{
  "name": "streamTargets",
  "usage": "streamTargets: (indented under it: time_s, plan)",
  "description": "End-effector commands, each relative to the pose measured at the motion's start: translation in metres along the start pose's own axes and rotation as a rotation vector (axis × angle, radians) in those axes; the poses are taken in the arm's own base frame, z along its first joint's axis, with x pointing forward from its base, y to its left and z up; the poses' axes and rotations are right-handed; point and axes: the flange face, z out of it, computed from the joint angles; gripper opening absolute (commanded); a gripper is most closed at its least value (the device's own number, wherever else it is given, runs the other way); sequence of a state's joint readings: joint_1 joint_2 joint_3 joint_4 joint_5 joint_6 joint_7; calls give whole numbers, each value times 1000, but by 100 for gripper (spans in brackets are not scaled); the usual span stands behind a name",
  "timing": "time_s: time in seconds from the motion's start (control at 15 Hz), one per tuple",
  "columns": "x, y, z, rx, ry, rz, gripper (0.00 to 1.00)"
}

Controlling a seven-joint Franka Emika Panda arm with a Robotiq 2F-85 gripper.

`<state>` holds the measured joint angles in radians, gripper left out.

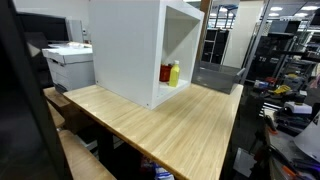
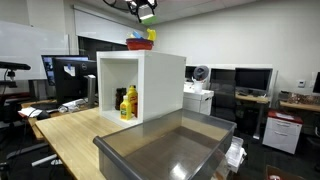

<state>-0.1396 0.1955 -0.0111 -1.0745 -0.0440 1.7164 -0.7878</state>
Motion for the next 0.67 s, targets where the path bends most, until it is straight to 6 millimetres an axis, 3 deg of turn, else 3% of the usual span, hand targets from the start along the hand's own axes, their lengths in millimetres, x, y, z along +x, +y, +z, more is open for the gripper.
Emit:
streamTargets:
  time_s: [0.0, 0.6]
  plan:
    - [15, -18, -15, 6, 41, -82, 53]
    - [55, -69, -7, 80, 91, -219, 53]
